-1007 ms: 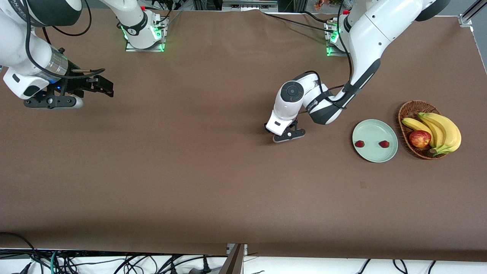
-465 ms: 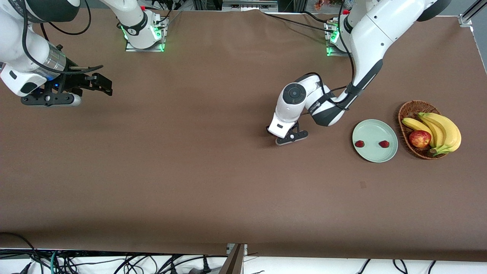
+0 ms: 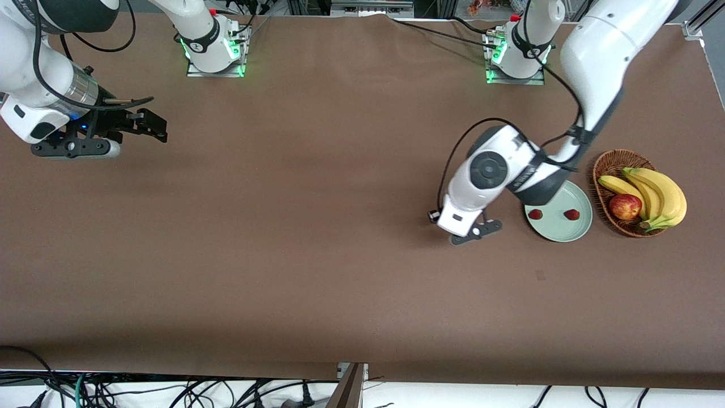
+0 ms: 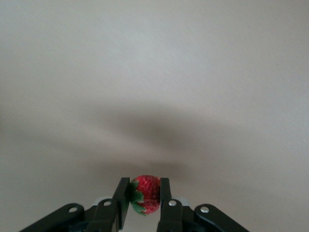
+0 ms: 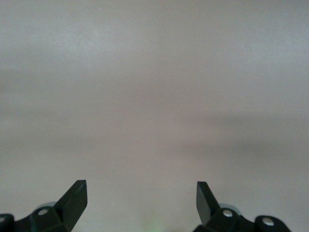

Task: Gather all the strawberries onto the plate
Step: 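Carry the third strawberry to the plate and open the left gripper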

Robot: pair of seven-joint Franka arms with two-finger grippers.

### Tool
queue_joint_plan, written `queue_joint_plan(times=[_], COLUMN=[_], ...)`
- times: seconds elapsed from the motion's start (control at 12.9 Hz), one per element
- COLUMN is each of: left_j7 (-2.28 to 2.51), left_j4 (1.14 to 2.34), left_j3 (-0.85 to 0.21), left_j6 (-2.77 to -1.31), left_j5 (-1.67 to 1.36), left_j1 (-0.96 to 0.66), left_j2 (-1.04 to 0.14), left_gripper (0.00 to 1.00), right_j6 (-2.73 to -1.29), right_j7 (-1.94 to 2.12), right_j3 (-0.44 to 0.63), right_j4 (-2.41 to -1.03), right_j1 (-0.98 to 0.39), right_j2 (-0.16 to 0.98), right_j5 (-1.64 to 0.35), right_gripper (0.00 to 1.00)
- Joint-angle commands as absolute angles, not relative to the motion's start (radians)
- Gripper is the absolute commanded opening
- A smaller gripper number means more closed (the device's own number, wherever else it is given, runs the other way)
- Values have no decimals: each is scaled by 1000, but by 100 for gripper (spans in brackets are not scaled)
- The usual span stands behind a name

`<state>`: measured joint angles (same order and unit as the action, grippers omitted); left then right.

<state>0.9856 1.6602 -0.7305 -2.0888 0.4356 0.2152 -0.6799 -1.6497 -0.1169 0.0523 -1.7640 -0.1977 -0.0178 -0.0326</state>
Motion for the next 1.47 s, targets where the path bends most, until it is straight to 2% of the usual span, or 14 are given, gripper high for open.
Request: queue_joint_plan(times=[0.0, 0.39, 0.7, 0.85, 0.93, 1.01, 1.08, 1.16, 1.39], left_j7=[748, 202, 37, 34, 34, 34, 32, 23, -17], left_j4=[1663, 1725, 1821, 1900, 1932, 1943, 1944, 1939, 1863], left_j3=[-743, -418, -299, -290, -288, -288, -288, -288, -290], left_j6=[-1996, -1945, -1988, -2078, -2115, -2126, -2125, -2123, -2027], left_j5=[342, 141, 135, 135, 135, 135, 135, 135, 137], left_j1=[313, 296, 296, 295, 295, 295, 293, 291, 291], left_j2=[-620, -480, -469, -468, -468, -468, -469, -471, -440], left_gripper=[16, 16, 17, 21, 26, 35, 52, 100, 100], right_j6=[-1638, -1641, -1646, -1643, -1644, -1644, -1643, -1643, -1644], right_j7=[-91, -86, -84, -86, -86, -86, -86, -86, -86], right_j3=[40, 41, 41, 41, 41, 41, 41, 41, 41], right_j4=[-1761, -1761, -1761, -1761, -1761, -1761, -1761, -1761, -1759], right_j1=[-181, -181, -179, -181, -181, -181, -181, -181, -179], right_j2=[-29, -26, -22, -23, -23, -23, -25, -25, -21], right_j5=[-18, -18, -18, -18, -18, -20, -20, -20, -20], right_gripper=[100, 100, 100, 100, 100, 100, 100, 100, 100])
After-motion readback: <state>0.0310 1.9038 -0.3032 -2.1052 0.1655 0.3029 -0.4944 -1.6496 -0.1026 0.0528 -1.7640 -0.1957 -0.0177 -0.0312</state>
